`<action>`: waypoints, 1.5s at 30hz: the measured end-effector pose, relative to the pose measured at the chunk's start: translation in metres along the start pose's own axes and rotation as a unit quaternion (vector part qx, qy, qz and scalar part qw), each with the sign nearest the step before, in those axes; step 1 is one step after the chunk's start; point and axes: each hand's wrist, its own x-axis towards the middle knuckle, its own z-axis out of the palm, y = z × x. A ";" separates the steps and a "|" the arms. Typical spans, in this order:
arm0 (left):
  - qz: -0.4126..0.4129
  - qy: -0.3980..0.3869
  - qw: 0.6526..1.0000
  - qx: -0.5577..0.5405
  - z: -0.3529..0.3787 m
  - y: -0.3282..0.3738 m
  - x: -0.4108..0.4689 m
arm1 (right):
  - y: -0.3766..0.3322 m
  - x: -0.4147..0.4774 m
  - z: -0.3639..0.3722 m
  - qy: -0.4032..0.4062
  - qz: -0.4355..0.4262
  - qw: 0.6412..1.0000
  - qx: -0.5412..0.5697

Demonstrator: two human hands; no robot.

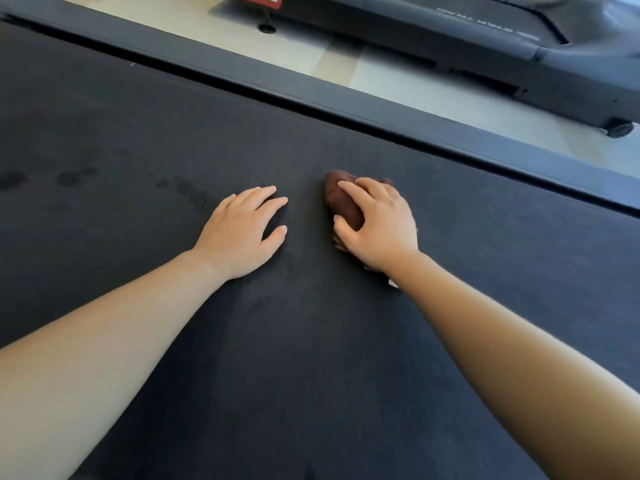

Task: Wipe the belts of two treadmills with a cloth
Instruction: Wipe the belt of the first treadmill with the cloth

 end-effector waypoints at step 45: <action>-0.061 -0.056 0.995 0.046 -0.053 -0.007 -0.176 | -0.106 -0.079 0.005 -0.042 -0.085 0.995 0.039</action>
